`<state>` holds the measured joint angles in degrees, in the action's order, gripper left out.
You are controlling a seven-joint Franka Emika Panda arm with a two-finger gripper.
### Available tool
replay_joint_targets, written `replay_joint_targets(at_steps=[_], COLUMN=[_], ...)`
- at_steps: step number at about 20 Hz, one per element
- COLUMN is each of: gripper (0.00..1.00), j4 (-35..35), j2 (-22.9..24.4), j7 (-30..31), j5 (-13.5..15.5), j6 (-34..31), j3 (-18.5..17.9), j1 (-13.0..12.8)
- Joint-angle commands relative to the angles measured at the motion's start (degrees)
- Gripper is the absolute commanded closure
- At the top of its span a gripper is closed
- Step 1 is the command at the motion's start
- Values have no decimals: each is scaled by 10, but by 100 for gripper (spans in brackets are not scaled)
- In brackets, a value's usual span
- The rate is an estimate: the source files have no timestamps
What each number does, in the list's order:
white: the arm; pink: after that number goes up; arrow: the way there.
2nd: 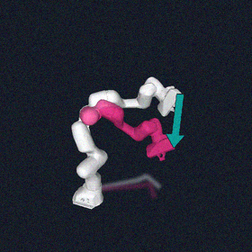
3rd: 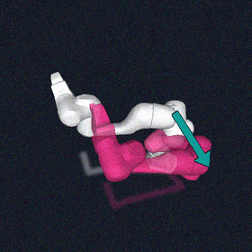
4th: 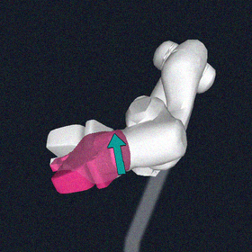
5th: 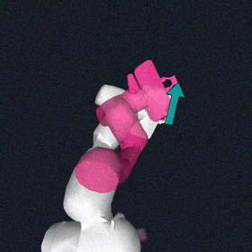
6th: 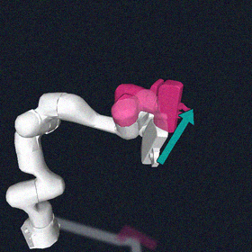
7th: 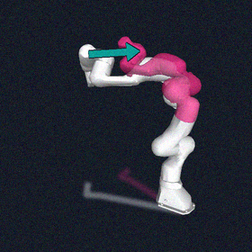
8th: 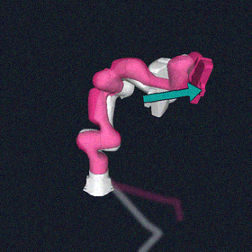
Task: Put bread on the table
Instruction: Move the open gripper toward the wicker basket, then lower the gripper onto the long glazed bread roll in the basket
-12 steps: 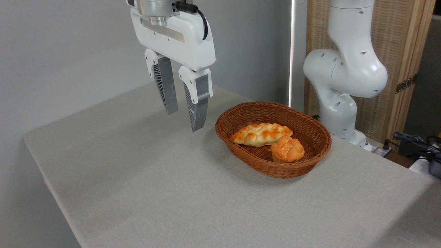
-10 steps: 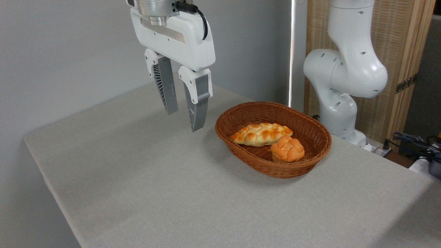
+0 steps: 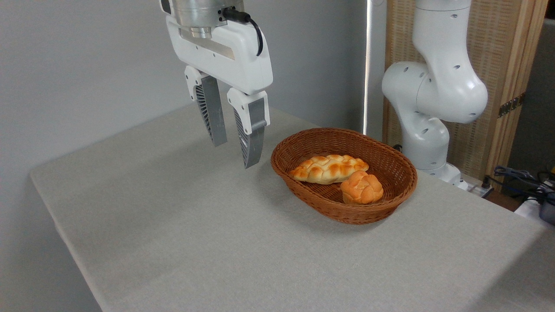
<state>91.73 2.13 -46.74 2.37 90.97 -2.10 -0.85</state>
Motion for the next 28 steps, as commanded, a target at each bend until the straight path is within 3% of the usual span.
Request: replay_joint_targets(at_steps=[1, 4, 8, 12, 14, 17, 28], gripper=[0, 0, 0, 0, 0, 0, 0], j4=[14, 79, 263, 394, 431, 457, 528], j2=[9, 56, 188, 262, 284, 292, 277], j7=[-5, -7, -7, -5, -8, -7, -9], j5=[9, 9, 8, 2, -1, -16, -17], j6=[-11, 3, 90, 102, 101, 86, 92], j3=[-1, 0, -7, -11, -11, -10, -10], j1=[-3, -4, -26, -99, -101, -102, -151])
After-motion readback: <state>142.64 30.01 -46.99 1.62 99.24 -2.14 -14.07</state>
